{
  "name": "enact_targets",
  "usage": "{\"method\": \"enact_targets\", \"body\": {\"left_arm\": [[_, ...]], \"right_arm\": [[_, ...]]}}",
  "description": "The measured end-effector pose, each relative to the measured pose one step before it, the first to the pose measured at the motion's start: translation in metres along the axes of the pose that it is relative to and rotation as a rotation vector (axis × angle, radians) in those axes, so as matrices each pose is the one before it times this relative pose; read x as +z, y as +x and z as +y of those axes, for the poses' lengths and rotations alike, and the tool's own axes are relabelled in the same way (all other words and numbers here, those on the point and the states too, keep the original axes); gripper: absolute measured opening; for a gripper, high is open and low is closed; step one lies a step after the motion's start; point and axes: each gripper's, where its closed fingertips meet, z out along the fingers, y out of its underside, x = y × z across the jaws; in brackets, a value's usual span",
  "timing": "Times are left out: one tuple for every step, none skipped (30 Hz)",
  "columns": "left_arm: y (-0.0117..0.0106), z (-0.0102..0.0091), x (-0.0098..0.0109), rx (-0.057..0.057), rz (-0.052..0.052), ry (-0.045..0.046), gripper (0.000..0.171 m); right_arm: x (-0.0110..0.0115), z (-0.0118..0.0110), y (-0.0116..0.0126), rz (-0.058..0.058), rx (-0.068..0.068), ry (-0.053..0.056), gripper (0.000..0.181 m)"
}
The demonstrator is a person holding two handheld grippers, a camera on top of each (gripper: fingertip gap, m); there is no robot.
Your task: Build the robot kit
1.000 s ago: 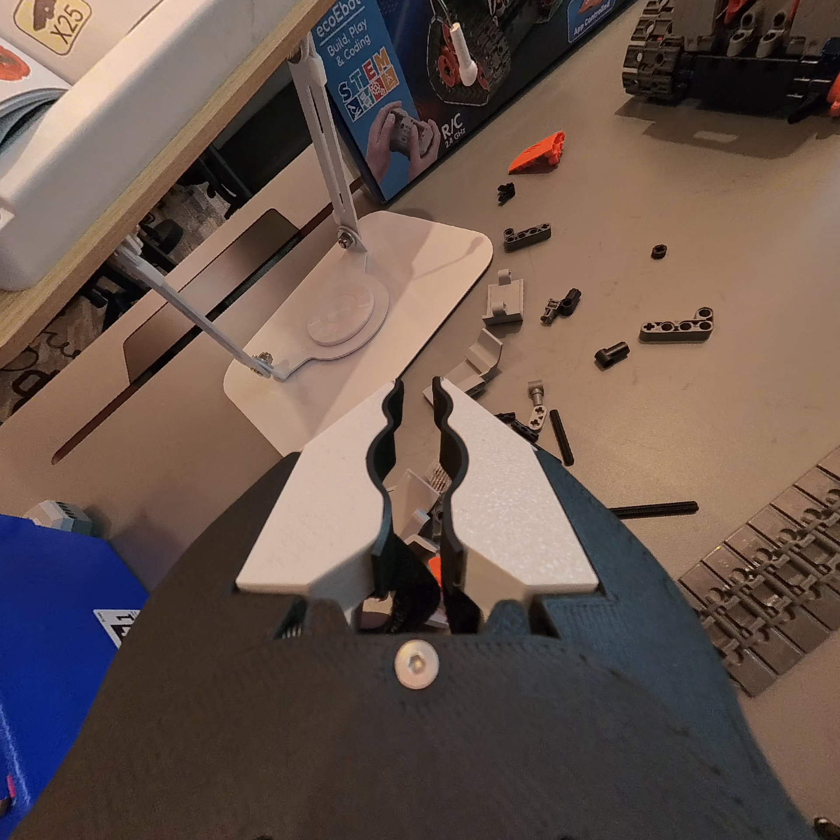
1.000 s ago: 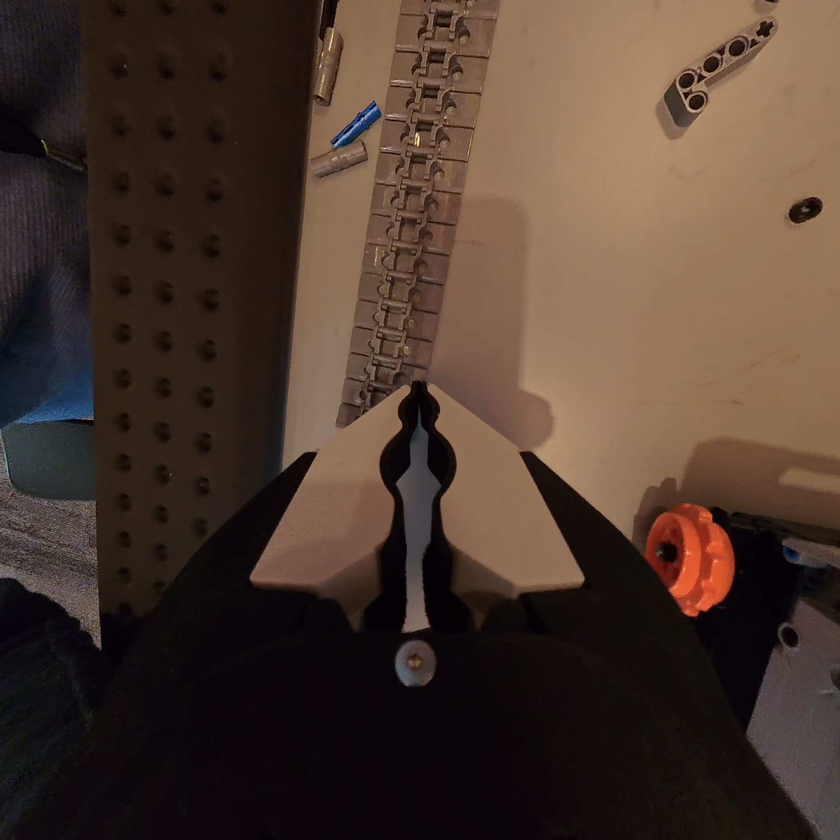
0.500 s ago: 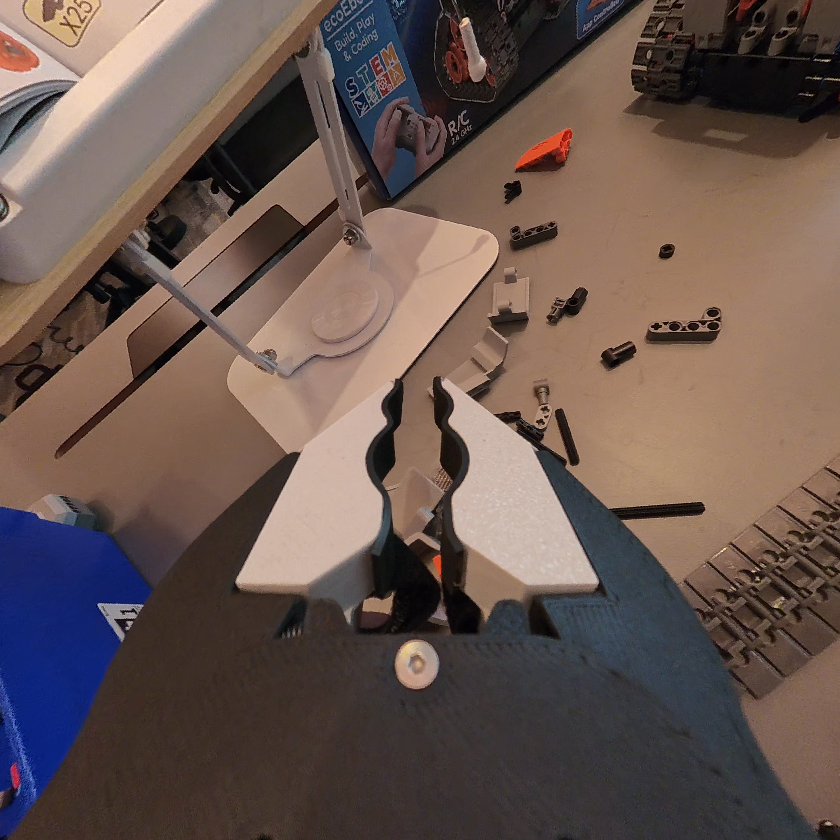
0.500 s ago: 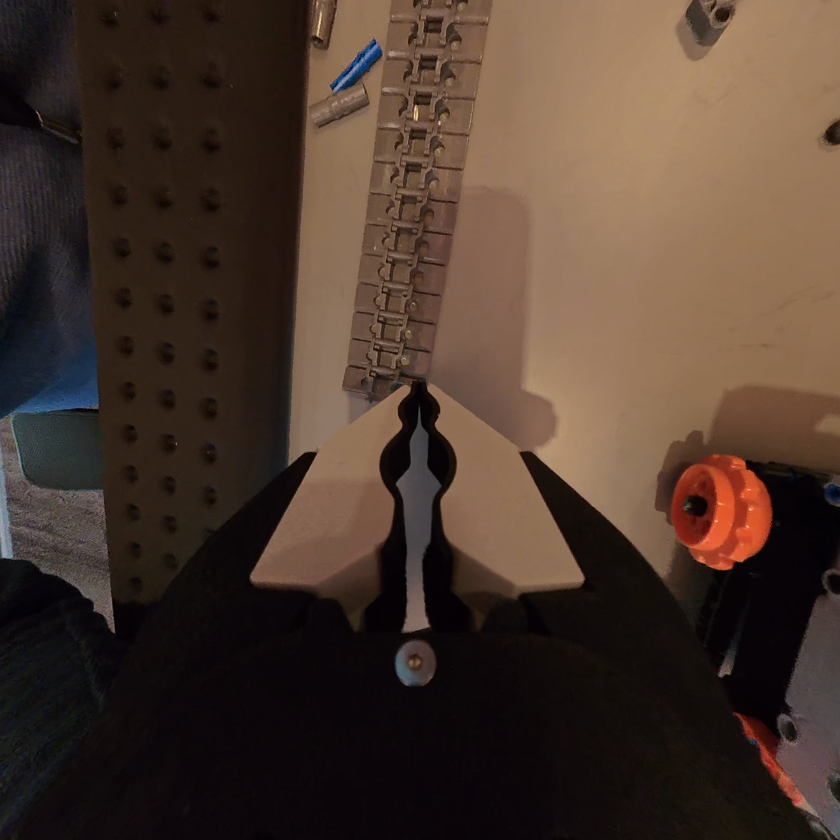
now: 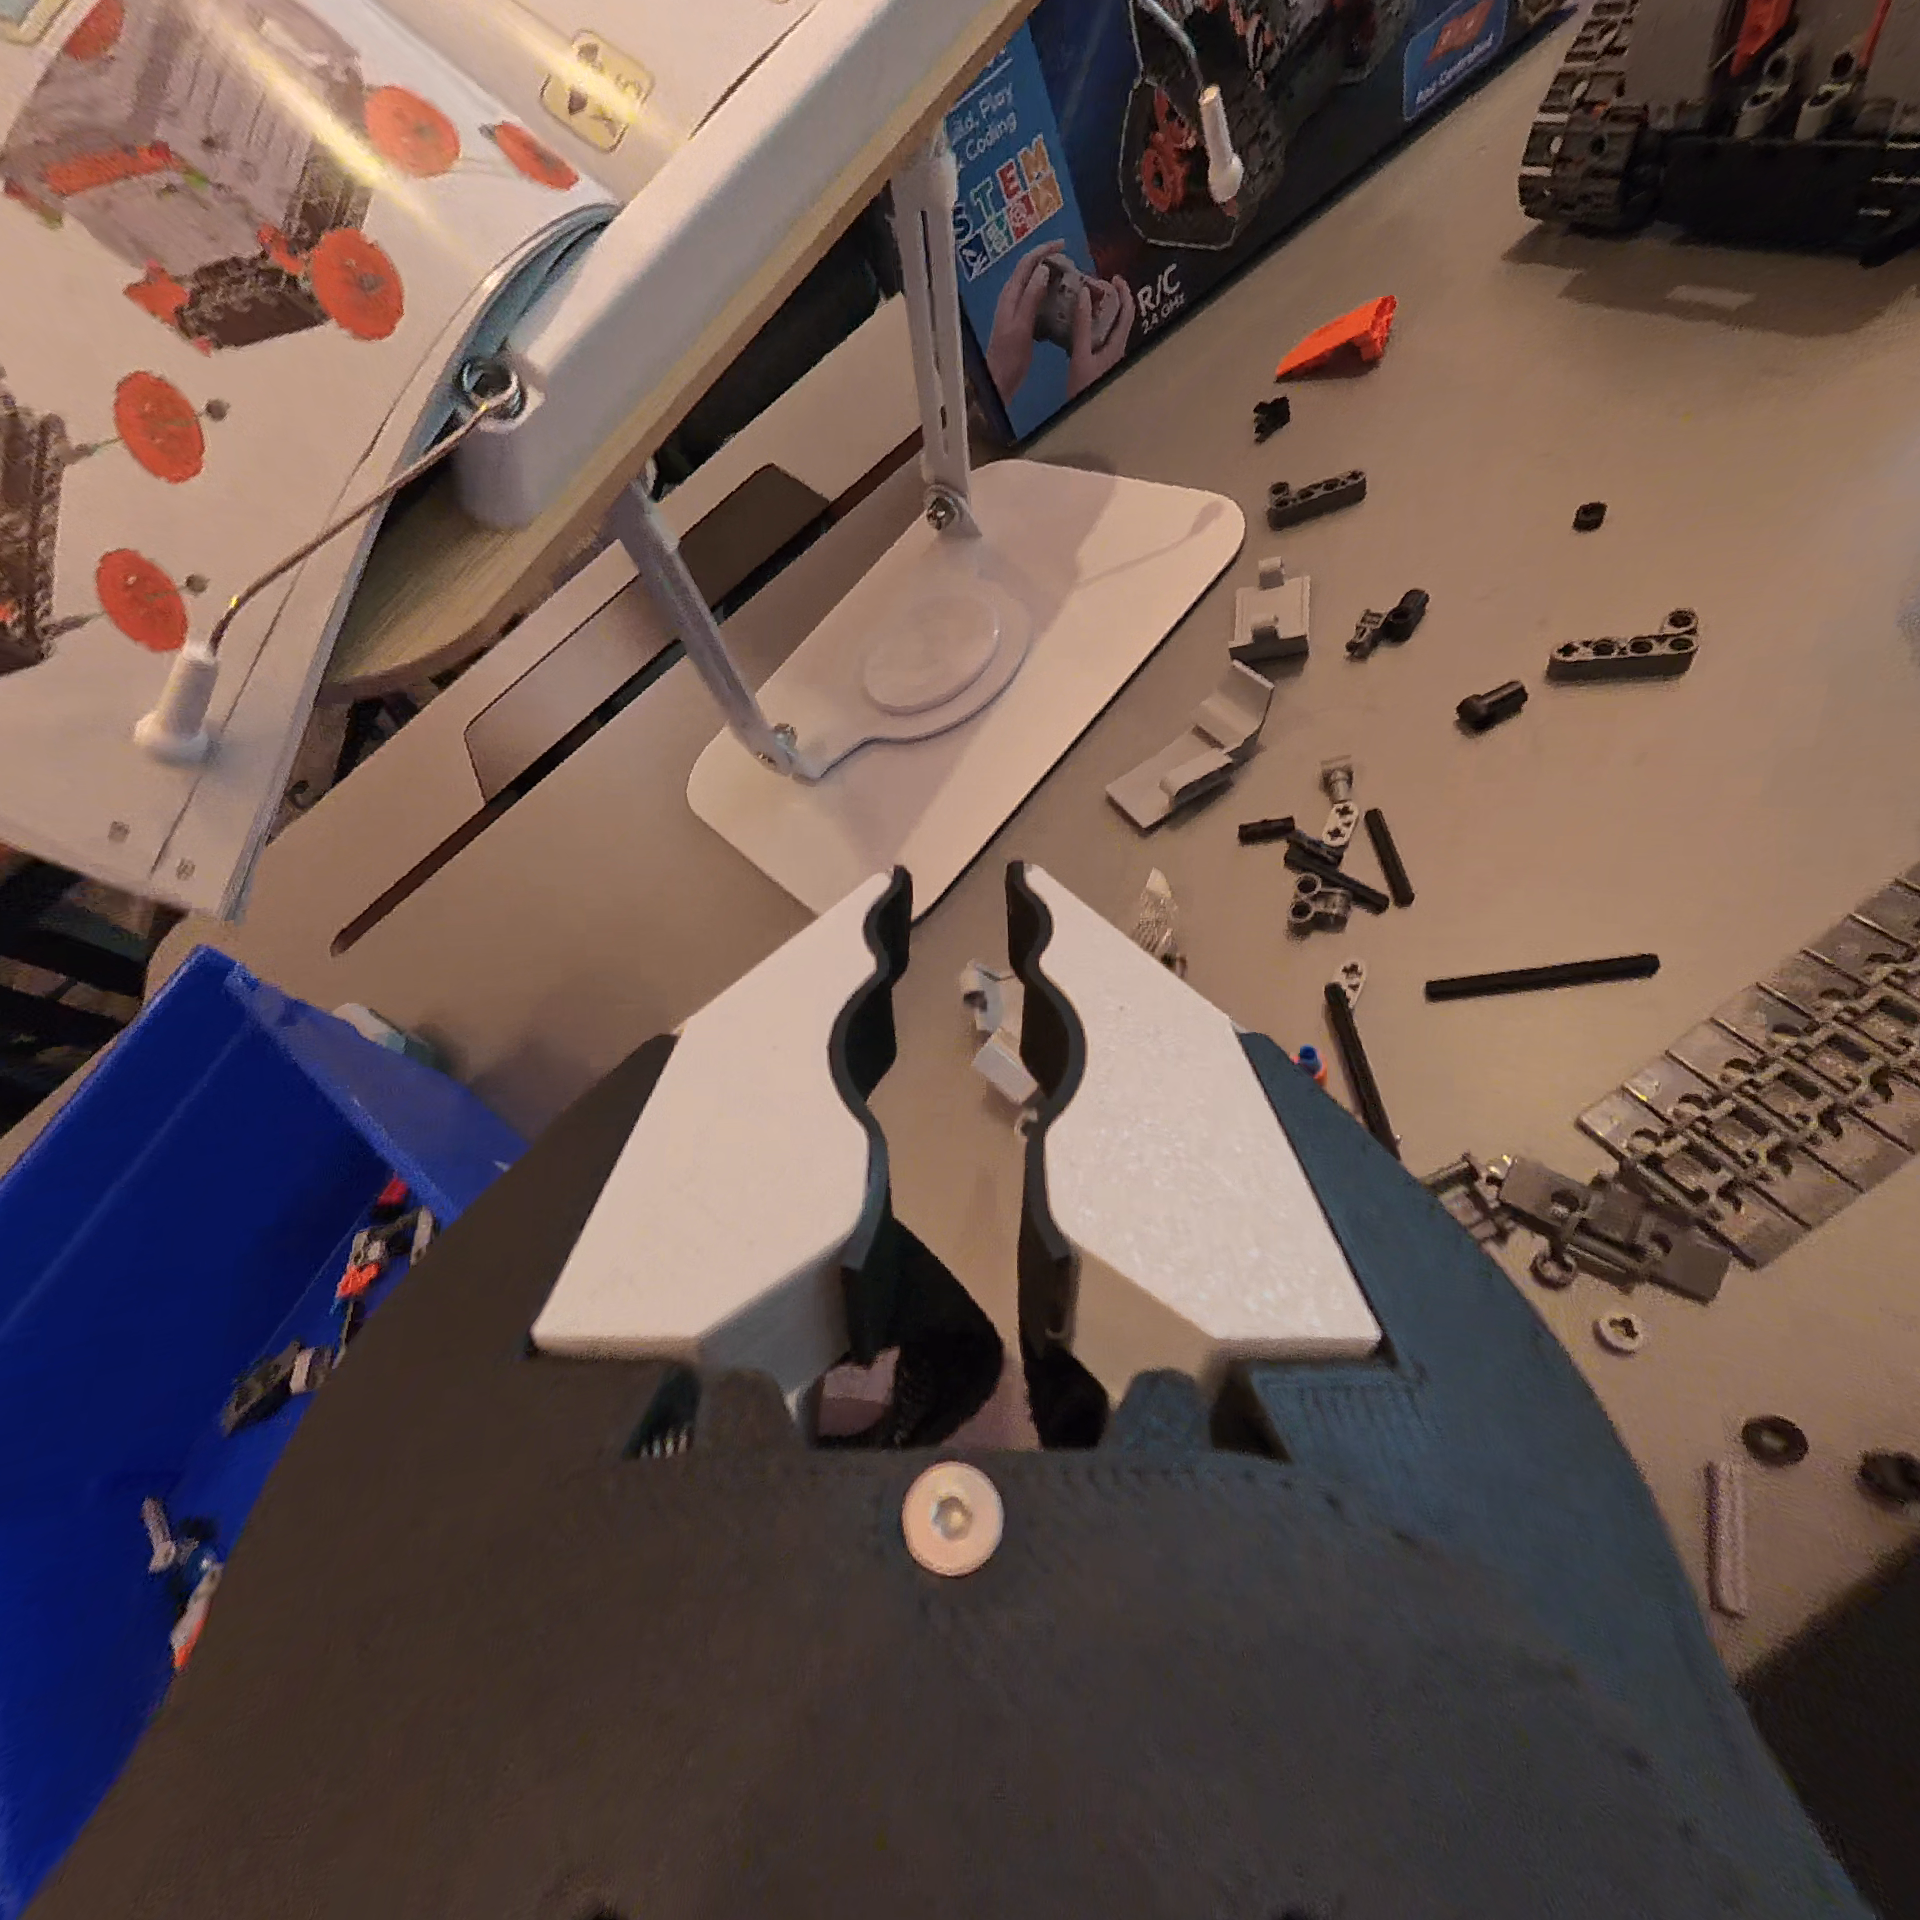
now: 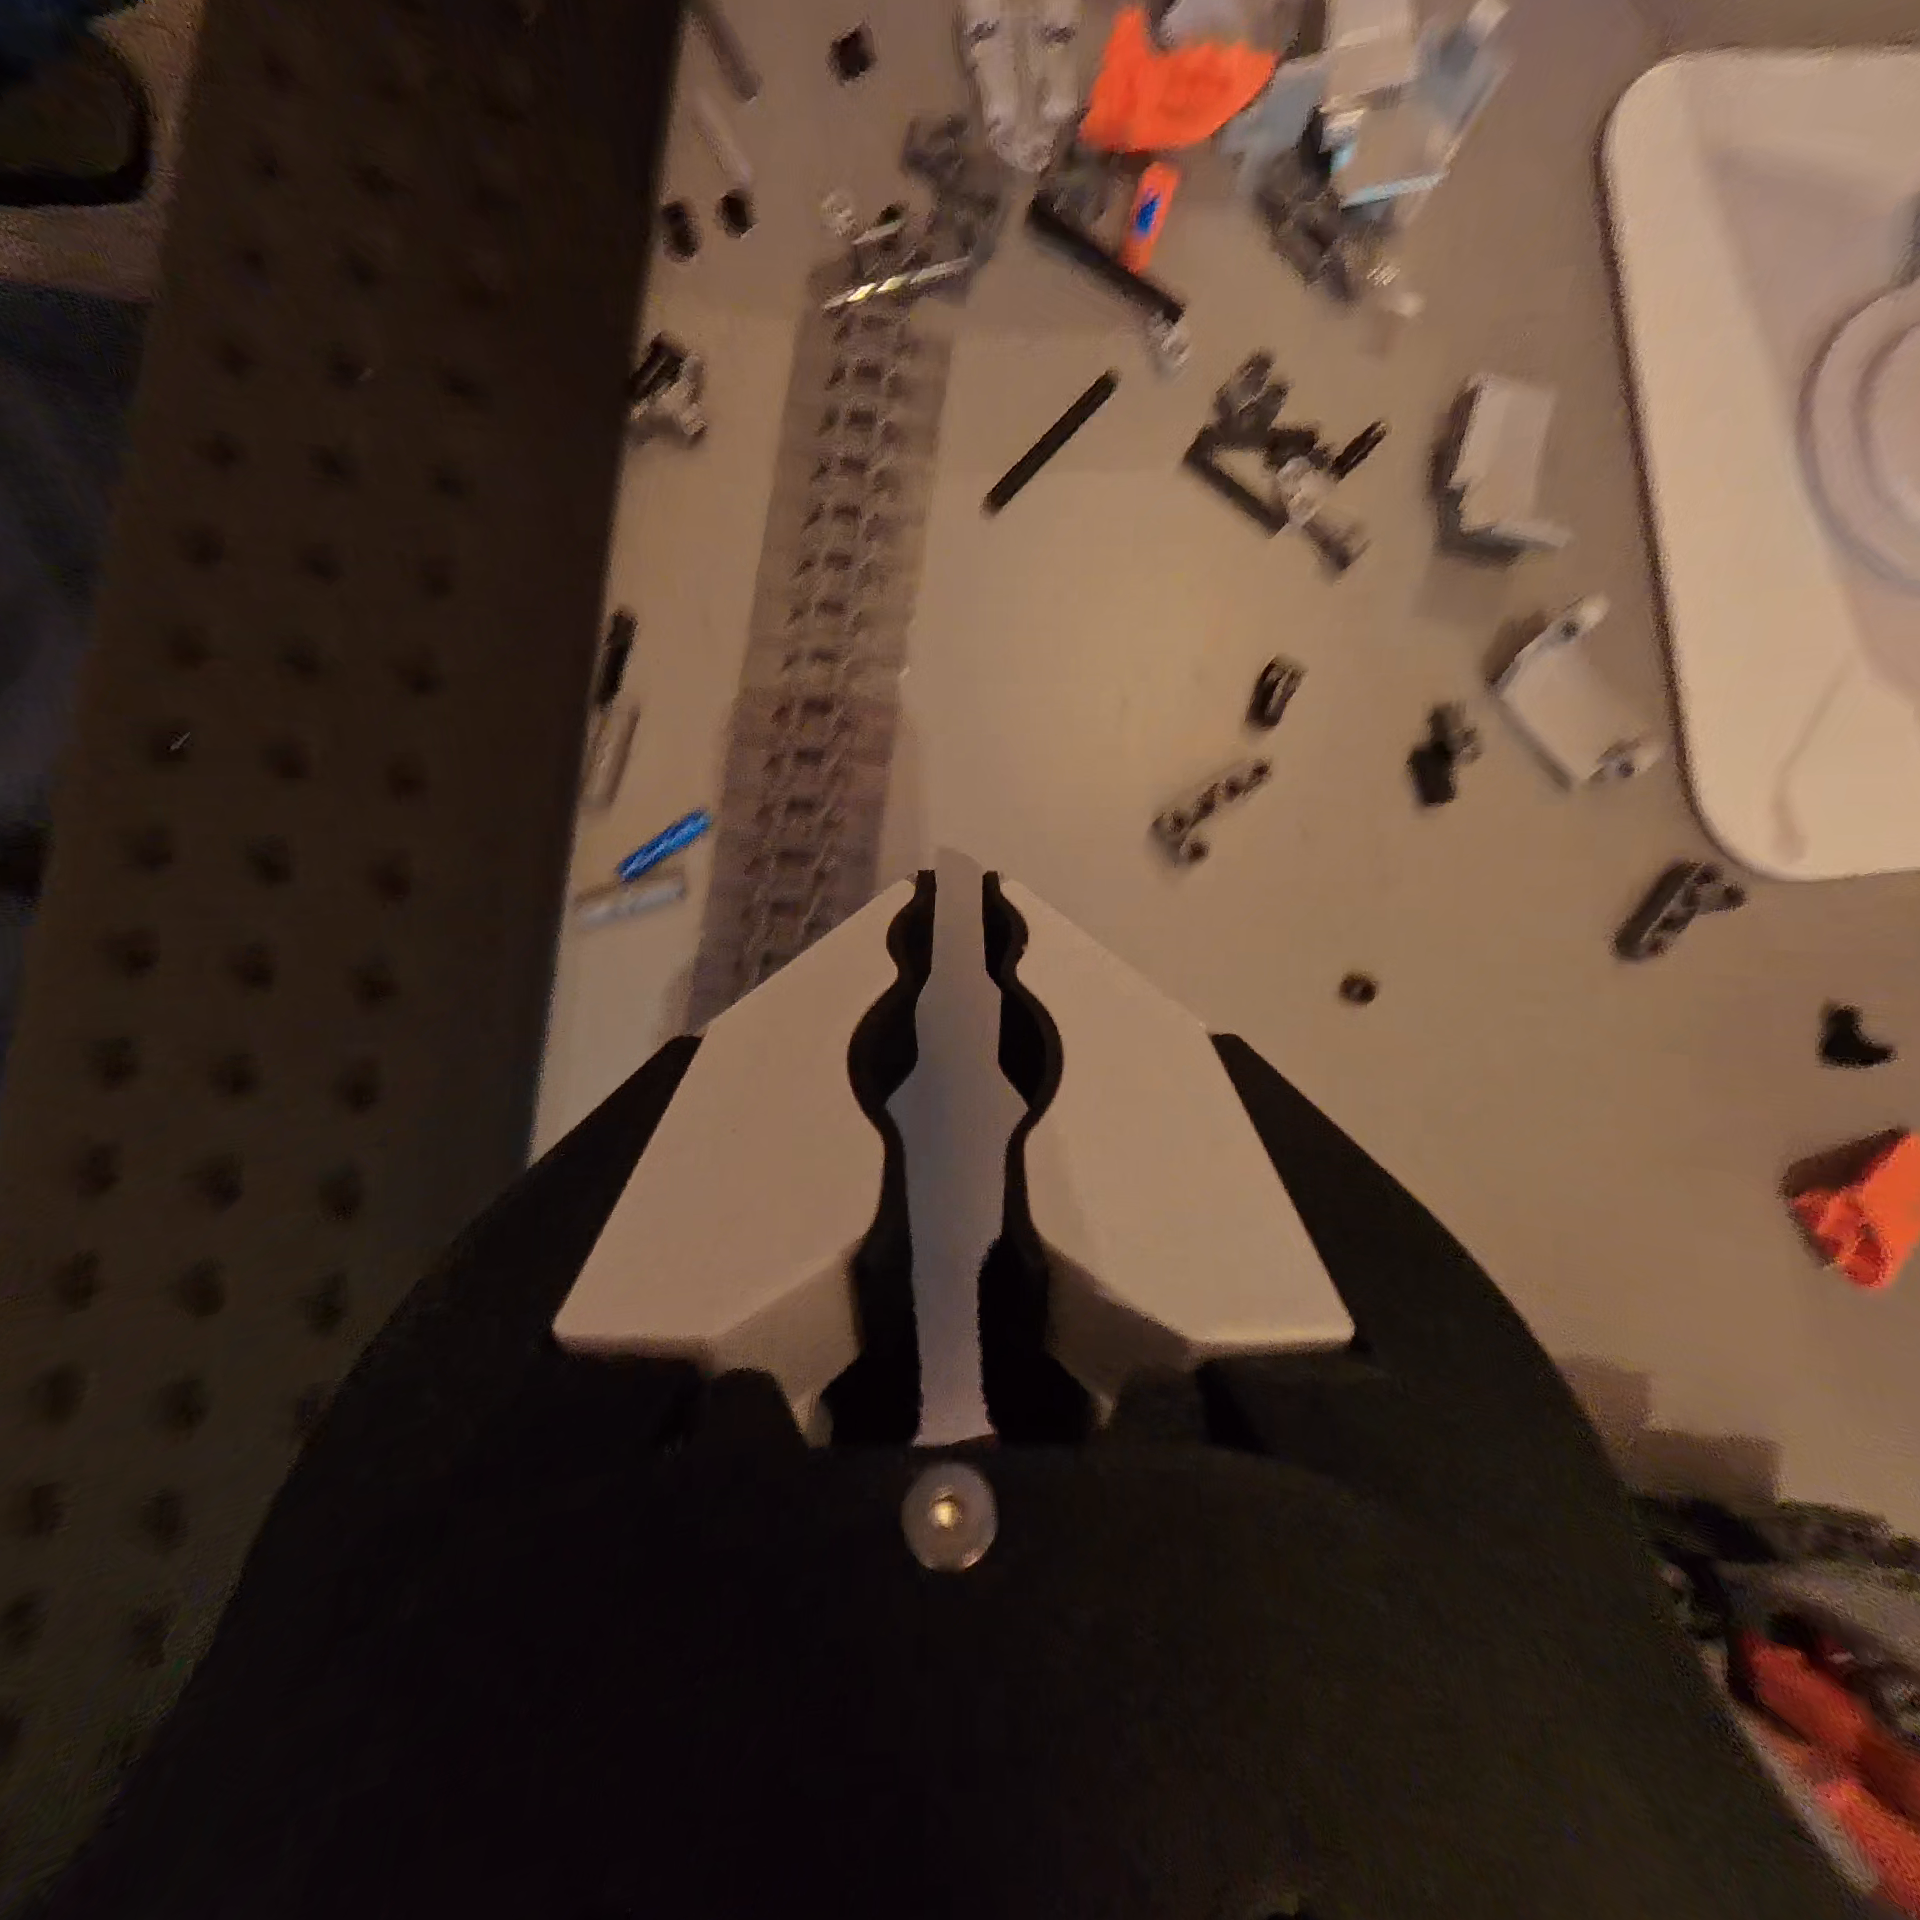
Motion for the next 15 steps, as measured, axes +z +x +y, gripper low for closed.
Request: {"method": "enact_targets", "body": {"left_arm": [[0.00010,0.00235,-0.00189,-0.0118,-0.0011,0.00511,0.017],[0.00163,0.00257,-0.00074,-0.0114,0.0056,0.00453,0.017],[0.00124,0.00305,0.00033,-0.0079,0.0033,0.00072,0.017],[0.00078,0.00292,0.00083,-0.0043,-0.0007,-0.00090,0.017],[0.00075,0.00202,0.00115,-0.0046,0.0004,0.00237,0.017],[0.00133,0.00141,0.00151,-0.0059,0.0053,0.00384,0.016],[0.00119,0.00171,0.00145,-0.0007,0.0067,-0.00001,0.016],[-0.00029,0.00175,0.00166,0.0008,-0.0005,-0.00225,0.016],[-0.00119,0.00158,0.00178,-0.0054,-0.0044,-0.00258,0.016],[-0.00043,0.00076,0.00138,-0.0055,-0.0016,-0.00116,0.016],[-0.00018,-0.00014,0.00089,-0.0005,-0.0026,0.00107,0.015],[-0.00071,0.00013,0.00033,0.0025,-0.0062,-0.00312,0.016],[-0.00212,-0.00052,-0.00066,0.0121,-0.0177,-0.00065,0.015],[-0.00208,-0.00107,-0.00139,0.0157,-0.0189,0.00105,0.015],[-0.00078,-0.00122,-0.00116,0.0074,-0.0094,0.00282,0.015]], "right_arm": [[0.00701,-0.00871,0.00597,0.0228,-0.0056,0.0023,0.008],[0.00647,-0.00711,0.00428,0.0090,-0.0083,-0.0020,0.011],[0.00559,-0.00599,0.00530,0.0100,-0.0060,-0.0003,0.014],[0.00472,-0.00290,0.00638,0.0094,0.0010,-0.0090,0.018],[0.00369,0.00075,0.00569,-0.0003,0.0003,-0.0204,0.022],[0.00252,0.00200,0.00843,0.0128,0.0013,-0.0140,0.021],[0.00199,0.00309,0.01066,0.0201,0.0126,-0.0083,0.020],[0.00231,0.00421,0.00706,0.0002,0.0168,-0.0118,0.021],[0.00208,0.00134,0.00386,-0.0060,0.0081,0.0003,0.021],[0.00135,-0.00435,0.00145,-0.0039,-0.0034,0.0236,0.019],[0.00182,-0.00840,-0.00336,-0.0190,-0.0098,0.0339,0.018],[0.00328,-0.00985,-0.00502,-0.0225,-0.0087,0.0269,0.018],[0.00518,-0.01033,-0.00196,-0.0018,-0.0091,0.0160,0.018],[0.00676,-0.01069,-0.00090,0.0056,-0.0158,0.0126,0.016],[0.00803,-0.01133,-0.00225,-0.0045,-0.0128,0.0144,0.016]]}}
